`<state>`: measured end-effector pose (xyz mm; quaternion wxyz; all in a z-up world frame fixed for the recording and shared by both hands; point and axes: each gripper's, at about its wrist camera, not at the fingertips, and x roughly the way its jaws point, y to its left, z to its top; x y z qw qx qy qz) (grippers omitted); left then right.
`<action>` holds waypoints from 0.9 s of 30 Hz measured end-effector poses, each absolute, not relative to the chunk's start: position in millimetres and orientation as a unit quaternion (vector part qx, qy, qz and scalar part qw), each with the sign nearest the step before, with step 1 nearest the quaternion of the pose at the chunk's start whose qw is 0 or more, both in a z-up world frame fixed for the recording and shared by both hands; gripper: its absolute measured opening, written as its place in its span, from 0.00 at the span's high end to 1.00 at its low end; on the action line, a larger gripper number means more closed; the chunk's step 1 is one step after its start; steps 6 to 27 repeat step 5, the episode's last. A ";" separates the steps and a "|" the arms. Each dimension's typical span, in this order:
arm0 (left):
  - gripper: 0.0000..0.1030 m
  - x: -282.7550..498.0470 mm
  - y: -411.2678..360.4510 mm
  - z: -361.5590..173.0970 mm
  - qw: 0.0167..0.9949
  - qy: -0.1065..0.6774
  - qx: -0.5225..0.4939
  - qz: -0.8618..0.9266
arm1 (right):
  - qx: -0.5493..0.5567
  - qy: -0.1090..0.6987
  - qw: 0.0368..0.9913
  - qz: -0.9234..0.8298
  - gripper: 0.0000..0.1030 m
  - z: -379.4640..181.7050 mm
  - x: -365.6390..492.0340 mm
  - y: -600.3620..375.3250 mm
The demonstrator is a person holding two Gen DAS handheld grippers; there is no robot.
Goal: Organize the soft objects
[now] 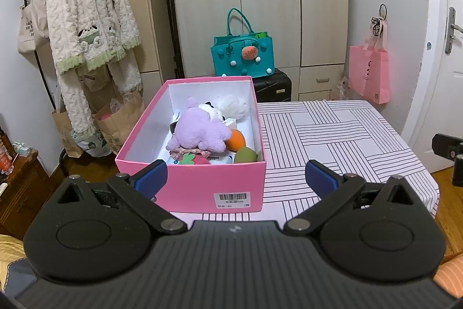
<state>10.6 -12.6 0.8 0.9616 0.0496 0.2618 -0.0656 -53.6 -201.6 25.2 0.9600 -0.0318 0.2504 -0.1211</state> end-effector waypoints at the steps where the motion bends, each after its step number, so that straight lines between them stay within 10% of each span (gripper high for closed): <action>1: 0.00 10.6 -12.5 0.7 0.961 0.262 0.050 -0.066 | -0.032 0.251 0.960 -0.121 0.00 24.8 -53.6 -201.7; 27: 0.00 9.2 -12.0 0.4 0.961 0.264 0.050 -0.065 | -0.031 0.252 0.960 -0.119 0.00 24.6 -53.7 -202.3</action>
